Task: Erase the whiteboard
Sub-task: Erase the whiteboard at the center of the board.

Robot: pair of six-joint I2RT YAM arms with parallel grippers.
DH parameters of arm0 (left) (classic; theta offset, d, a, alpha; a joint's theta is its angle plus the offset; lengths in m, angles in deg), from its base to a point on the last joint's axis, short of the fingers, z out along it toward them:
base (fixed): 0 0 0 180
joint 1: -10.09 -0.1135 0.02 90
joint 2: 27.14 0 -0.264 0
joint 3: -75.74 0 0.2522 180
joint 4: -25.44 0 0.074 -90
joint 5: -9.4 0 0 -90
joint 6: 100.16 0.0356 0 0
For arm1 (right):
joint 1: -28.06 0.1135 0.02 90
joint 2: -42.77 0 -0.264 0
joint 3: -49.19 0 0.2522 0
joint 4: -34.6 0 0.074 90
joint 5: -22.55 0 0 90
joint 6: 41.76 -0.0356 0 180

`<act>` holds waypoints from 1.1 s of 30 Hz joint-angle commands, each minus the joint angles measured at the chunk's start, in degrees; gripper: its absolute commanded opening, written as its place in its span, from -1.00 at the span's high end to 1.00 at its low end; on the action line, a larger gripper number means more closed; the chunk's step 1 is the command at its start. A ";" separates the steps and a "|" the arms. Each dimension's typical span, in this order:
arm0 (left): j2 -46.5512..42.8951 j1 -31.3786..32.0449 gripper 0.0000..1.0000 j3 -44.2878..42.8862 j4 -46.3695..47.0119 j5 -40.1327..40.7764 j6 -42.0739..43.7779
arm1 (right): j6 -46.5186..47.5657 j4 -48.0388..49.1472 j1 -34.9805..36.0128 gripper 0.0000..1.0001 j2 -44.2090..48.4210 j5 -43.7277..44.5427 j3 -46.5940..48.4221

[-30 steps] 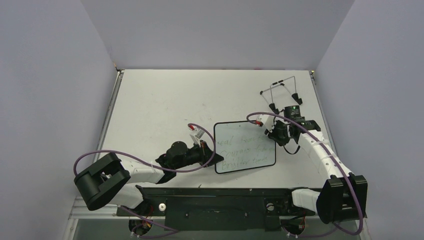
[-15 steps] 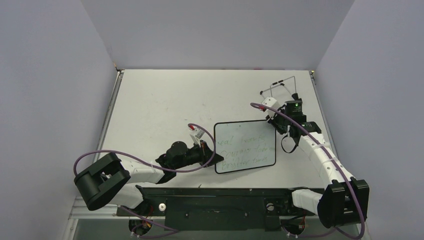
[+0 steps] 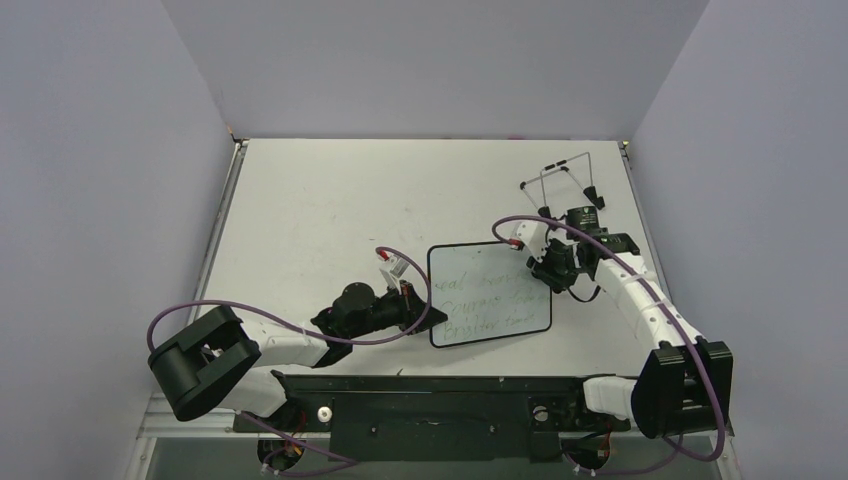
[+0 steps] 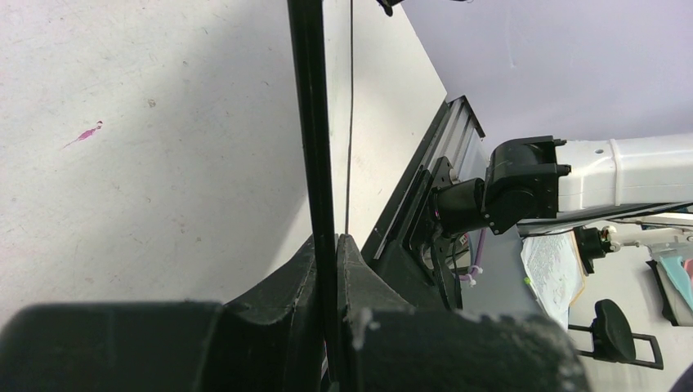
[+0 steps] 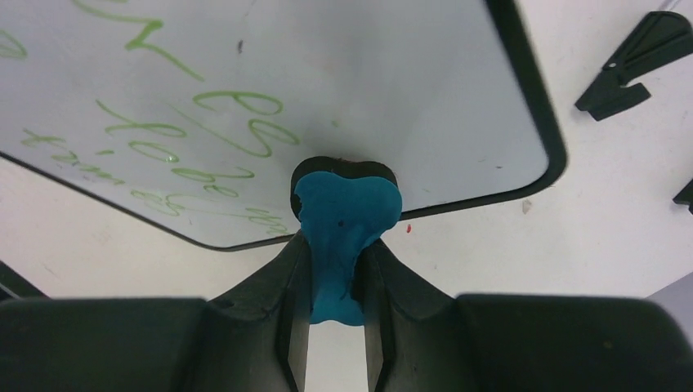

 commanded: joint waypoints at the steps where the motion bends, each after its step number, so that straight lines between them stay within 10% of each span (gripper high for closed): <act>1: -0.67 0.43 1.00 -0.89 2.03 -2.22 3.68 | -8.97 8.23 0.11 1.00 3.00 -0.29 2.00; 11: -1.28 0.42 1.00 -0.77 1.64 -1.97 3.77 | -16.22 11.99 -0.25 1.00 -3.21 15.29 2.53; 19: -1.21 0.38 1.00 -0.75 1.64 -1.79 4.03 | -3.31 -2.53 2.74 1.00 -3.55 1.37 3.96; 33: -0.45 0.39 1.00 -1.23 1.94 -2.04 4.15 | -8.92 6.38 10.45 1.00 -0.95 -3.08 4.34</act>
